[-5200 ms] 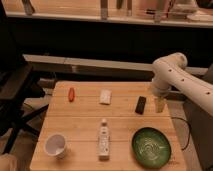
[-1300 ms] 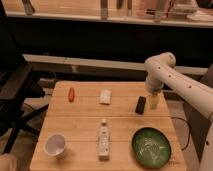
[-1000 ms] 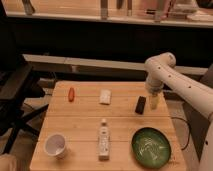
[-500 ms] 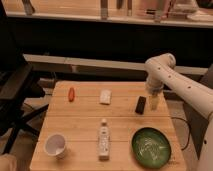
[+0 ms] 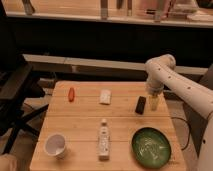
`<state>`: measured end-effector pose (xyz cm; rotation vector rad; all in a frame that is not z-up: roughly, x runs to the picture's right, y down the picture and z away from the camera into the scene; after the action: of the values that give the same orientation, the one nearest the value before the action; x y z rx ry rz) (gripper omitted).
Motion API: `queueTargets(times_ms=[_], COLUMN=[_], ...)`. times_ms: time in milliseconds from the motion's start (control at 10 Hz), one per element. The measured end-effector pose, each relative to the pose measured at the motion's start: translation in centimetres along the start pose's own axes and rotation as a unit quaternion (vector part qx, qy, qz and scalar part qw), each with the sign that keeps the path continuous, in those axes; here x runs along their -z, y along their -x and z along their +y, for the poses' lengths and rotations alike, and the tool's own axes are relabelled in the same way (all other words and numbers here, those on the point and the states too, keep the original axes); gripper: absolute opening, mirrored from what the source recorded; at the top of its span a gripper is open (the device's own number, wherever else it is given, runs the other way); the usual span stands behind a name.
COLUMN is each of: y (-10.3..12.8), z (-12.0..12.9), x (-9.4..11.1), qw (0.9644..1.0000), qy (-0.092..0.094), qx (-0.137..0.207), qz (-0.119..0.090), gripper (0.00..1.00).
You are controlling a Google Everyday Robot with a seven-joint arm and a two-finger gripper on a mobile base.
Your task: Push the eraser across the table
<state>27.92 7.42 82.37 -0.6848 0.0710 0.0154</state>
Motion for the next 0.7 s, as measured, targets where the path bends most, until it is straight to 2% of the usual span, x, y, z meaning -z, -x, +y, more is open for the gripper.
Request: queueTargets(times_ms=[700], y=[-0.08], z=[0.37], x=[-0.74], qw=[1.0], qy=[0.006], qx=[0.0], qz=[-0.002], gripper=[0.8])
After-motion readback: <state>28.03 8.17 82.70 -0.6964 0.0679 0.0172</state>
